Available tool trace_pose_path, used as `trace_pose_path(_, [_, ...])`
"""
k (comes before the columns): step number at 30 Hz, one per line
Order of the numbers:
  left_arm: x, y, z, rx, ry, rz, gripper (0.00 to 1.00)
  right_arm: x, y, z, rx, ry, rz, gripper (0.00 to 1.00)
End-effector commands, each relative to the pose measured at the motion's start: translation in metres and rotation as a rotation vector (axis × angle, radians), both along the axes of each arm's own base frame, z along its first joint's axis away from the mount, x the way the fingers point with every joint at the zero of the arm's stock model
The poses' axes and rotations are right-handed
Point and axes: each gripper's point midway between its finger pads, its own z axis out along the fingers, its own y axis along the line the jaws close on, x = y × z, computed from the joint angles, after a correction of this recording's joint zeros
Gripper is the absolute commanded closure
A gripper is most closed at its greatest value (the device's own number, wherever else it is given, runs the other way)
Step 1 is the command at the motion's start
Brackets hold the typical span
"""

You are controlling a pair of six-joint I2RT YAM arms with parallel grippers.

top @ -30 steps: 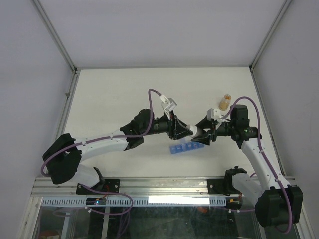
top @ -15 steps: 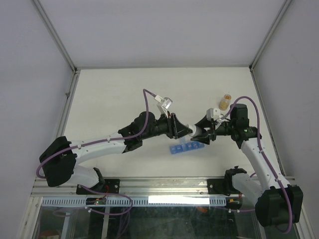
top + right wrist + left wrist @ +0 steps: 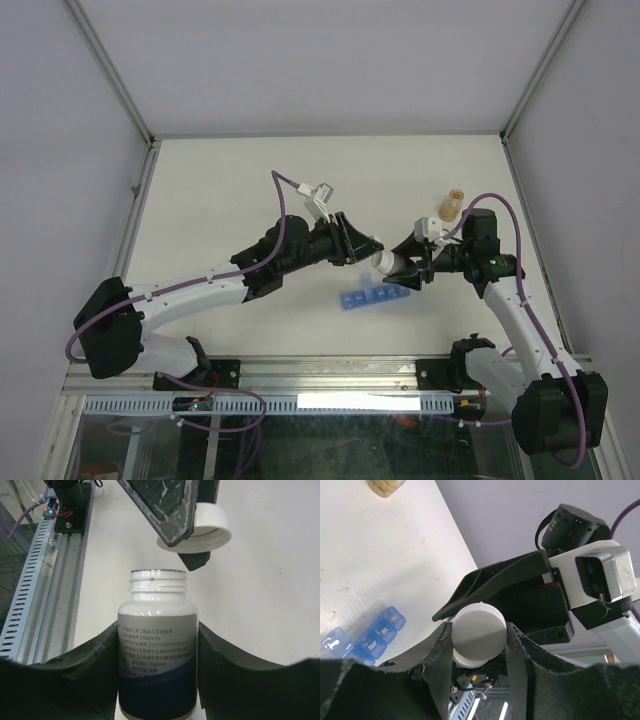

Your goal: Sort the pills into containers

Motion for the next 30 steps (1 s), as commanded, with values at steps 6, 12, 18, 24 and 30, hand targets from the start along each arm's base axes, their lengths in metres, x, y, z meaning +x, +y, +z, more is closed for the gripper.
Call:
trace_pose_path(6, [0.012, 0.022, 0.032, -0.045, -0.092, 0.112, 1.00, 0.004, 0.001, 0.015, 0.016, -0.062, 0.013, 1.00])
trace_pose_path(12, [-0.003, 0.044, 0.008, 0.044, -0.369, 0.020, 0.81, 0.003, 0.001, 0.017, 0.016, -0.070, 0.015, 1.00])
trace_pose_path(18, [0.006, 0.092, -0.038, 0.112, -0.414, 0.085, 0.81, 0.003, 0.001, 0.017, 0.016, -0.072, 0.014, 1.00])
trace_pose_path(24, [0.049, 0.157, -0.088, 0.204, -0.240, 0.323, 0.80, 0.003, 0.000, 0.016, 0.016, -0.068, 0.012, 1.00])
trace_pose_path(30, [0.082, 0.214, -0.151, 0.443, 0.055, 0.620, 0.80, 0.003, 0.000, 0.016, 0.016, -0.067, 0.010, 1.00])
